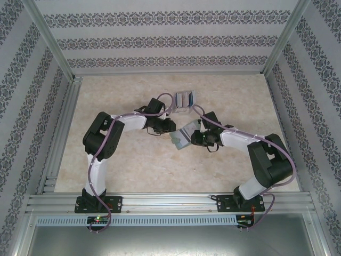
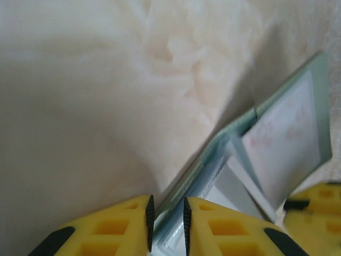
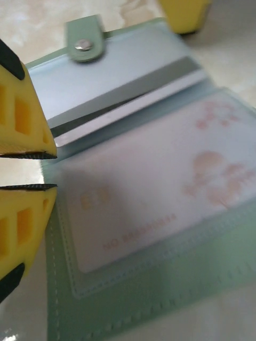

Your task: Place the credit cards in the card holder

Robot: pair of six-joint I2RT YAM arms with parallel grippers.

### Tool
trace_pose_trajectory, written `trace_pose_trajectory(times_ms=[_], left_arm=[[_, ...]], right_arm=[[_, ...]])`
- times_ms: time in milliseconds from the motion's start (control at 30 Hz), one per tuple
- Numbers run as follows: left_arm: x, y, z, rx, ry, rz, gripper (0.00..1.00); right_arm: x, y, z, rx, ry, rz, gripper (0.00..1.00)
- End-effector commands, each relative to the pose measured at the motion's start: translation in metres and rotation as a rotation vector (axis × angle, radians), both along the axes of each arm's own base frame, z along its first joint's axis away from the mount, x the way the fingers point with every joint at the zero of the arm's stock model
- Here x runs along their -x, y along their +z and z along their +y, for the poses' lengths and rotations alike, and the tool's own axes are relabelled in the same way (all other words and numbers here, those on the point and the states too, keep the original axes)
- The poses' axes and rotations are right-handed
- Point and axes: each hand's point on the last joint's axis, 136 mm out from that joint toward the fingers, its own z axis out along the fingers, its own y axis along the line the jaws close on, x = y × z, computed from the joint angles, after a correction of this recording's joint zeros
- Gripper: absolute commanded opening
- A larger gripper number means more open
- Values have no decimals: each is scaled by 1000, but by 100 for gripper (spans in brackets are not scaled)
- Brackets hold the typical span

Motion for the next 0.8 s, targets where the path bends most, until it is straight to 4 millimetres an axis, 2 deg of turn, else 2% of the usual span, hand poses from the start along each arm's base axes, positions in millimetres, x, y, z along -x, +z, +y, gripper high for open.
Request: trace_pose_trajectory(times_ms=[0,233,433,533,767], left_arm=[[27,7,2,0,-16,46,25],[73,6,-15,4,-44,95,25],[110,-5,-30,-12,-56,130,24],[127,-9,-39,1,-60,145,24],[131,-1,-68,30,-96,118,24]], right_arm=[[-21,1,-12,44,-13,-38,23],[-48,-18,-13,66,35,2,23],[-52,-25,19,-20,200,66,25],[-50,-21,35,-43,267,67,25],[-42,-13,71,-69,385,68,25]])
